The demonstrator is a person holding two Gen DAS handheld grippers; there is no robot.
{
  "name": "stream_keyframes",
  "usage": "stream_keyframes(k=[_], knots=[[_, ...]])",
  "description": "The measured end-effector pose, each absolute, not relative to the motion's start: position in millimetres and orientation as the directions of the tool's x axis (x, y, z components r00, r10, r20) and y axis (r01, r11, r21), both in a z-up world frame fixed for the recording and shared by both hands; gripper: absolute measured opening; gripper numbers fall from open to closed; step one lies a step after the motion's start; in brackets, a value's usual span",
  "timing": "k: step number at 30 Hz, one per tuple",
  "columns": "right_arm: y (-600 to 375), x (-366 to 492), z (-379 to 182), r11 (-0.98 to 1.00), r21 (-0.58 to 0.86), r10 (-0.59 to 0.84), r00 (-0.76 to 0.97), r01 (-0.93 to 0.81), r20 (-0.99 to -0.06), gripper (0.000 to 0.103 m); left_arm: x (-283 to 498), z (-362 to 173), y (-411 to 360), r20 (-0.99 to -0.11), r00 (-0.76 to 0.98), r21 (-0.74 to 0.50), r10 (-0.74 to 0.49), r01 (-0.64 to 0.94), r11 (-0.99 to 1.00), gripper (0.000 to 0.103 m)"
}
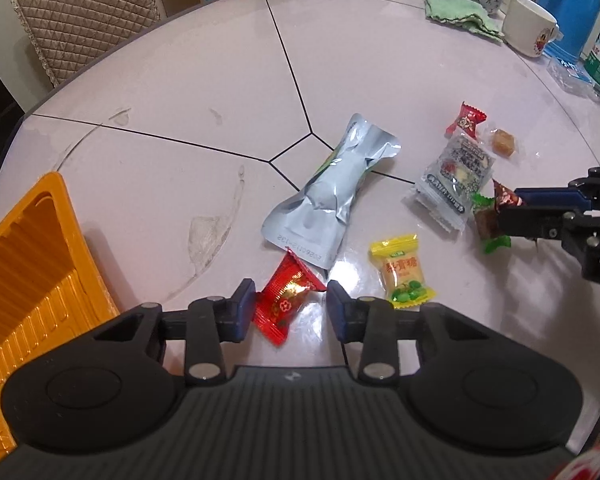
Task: Organize snacks
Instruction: 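Grasp the brown-and-white candy with the right tool while the left tool grasps a red packet, then carry both held candies over the orange tray with both tools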
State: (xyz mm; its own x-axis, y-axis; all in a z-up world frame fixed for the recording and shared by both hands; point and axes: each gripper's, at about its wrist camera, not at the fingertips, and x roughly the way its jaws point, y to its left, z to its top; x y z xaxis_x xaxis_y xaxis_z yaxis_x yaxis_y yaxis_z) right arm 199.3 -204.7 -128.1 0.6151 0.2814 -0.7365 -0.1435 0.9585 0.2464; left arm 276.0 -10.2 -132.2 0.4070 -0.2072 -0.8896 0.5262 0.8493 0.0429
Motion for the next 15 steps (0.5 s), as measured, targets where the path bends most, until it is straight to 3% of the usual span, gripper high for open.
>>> stream_keyframes(k=[10,15], knots=[[-217,192,-124,0.957,0.271,0.274,0.624,-0.102,-0.732,0.019,265,-127,-13,-0.880,0.420,0.032,-0.220,0.516,0.856,0.020],[-220,186,-119,0.957,0.273,0.271,0.634,-0.097,-0.724,0.019,258,-122,-14,-0.876,0.424,0.019,-0.229,0.504,0.864,0.020]])
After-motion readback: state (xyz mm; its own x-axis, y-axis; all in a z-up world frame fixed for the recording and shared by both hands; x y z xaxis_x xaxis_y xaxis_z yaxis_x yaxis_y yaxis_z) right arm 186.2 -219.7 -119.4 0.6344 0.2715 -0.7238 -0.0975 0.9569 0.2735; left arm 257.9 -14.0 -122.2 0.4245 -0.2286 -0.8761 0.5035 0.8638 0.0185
